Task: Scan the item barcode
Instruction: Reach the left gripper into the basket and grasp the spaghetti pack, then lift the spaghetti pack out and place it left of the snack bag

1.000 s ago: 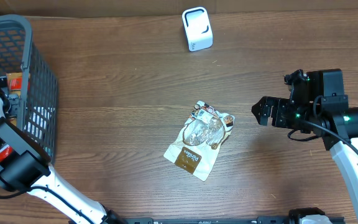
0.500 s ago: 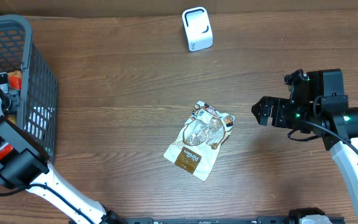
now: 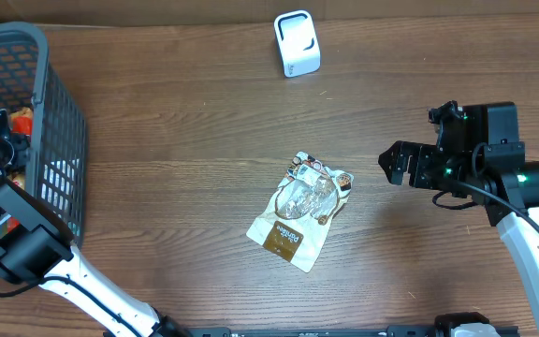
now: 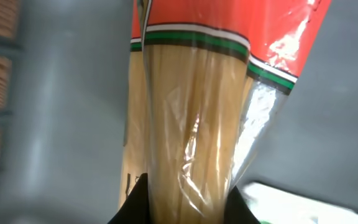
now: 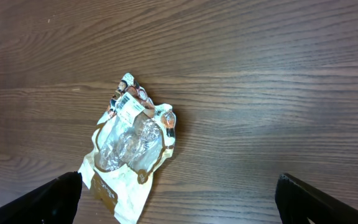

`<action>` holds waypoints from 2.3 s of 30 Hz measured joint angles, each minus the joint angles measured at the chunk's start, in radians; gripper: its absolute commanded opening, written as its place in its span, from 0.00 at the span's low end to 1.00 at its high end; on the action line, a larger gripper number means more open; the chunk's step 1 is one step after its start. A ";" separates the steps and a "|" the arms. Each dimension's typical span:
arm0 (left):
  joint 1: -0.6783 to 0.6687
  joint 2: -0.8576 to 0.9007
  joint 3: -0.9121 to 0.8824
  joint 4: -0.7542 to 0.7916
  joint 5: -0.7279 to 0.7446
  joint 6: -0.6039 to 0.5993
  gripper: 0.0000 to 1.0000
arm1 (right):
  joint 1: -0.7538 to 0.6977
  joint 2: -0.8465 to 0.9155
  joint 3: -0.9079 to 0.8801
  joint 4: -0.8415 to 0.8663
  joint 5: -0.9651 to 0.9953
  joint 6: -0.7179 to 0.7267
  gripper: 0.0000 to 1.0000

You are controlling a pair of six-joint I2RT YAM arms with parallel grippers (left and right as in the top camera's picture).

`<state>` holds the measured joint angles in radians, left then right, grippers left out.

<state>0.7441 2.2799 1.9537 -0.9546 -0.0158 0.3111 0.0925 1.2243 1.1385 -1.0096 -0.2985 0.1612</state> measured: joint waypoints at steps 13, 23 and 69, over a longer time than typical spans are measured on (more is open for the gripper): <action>-0.003 -0.325 0.101 -0.059 0.198 -0.066 0.04 | 0.000 0.000 0.000 0.005 0.000 0.000 1.00; -0.011 -0.737 0.142 -0.087 0.445 -0.121 0.04 | 0.000 0.000 0.000 0.007 0.000 0.000 1.00; -0.906 -0.329 -0.186 -0.192 0.149 -0.460 1.00 | 0.000 0.000 0.000 -0.016 0.000 0.000 1.00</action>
<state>-0.1619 1.9507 1.7679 -1.1469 0.1333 -0.1486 0.0925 1.2243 1.1389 -1.0252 -0.2981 0.1616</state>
